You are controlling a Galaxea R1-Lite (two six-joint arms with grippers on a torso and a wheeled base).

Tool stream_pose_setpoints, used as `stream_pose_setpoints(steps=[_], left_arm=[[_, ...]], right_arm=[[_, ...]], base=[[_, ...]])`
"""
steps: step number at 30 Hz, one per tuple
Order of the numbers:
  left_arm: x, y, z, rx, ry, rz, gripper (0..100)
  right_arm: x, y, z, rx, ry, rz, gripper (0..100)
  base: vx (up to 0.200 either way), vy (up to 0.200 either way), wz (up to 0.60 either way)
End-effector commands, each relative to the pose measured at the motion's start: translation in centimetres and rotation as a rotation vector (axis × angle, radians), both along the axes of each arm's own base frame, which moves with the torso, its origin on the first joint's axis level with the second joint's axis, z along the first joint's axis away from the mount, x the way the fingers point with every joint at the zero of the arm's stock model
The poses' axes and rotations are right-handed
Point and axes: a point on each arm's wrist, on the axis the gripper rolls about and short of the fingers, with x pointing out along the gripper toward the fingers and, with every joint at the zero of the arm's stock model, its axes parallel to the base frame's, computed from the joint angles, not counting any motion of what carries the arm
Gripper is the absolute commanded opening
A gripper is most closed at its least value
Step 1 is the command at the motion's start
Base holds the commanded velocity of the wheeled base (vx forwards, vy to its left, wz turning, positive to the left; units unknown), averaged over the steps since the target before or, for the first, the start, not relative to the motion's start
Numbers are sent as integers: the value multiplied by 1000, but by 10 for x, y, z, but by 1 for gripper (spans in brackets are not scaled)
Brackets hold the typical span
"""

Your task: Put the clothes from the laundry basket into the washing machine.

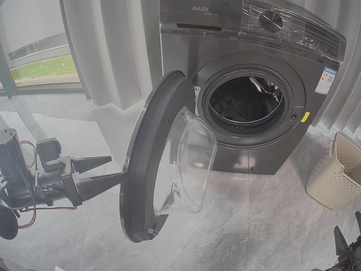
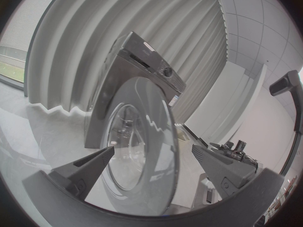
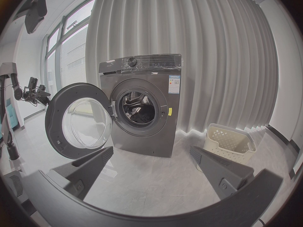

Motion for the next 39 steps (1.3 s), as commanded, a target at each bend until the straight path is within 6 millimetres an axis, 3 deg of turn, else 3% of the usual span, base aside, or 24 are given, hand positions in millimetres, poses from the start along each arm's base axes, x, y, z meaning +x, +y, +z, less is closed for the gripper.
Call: stream_pose_setpoints(steps=[1, 7, 8, 10, 15, 21, 25, 28, 39], left_arm=[[10, 9, -8, 5, 32, 62, 100], [9, 5, -10, 3, 46, 32, 100], [8, -8, -10, -5, 61, -31, 100], [7, -14, -10, -10, 72, -59, 100], [11, -52, -23, -23, 144, -203, 100], [27, -91, -28, -137, 108, -295, 100], [30, -106, -32, -238, 102, -264, 100], [37, -108, -43, -251, 87, -213, 100], [31, -100, -42, -249, 79, -146, 100]], right_arm=[[1, 0, -5, -2, 7, 1, 100], [1, 0, -5, -2, 7, 1, 100], [1, 0, -5, -2, 7, 1, 100], [1, 0, -5, -2, 7, 1, 100], [1, 0, -5, -2, 7, 1, 100], [1, 0, -5, -2, 7, 1, 100], [1, 0, -5, -2, 7, 1, 100], [1, 0, -5, -2, 7, 1, 100], [1, 0, -5, -2, 7, 1, 100]], base=[[0, 0, 0], [0, 0, 0], [0, 0, 0], [0, 0, 0], [0, 0, 0], [0, 0, 0], [0, 0, 0], [0, 0, 0], [0, 0, 0]])
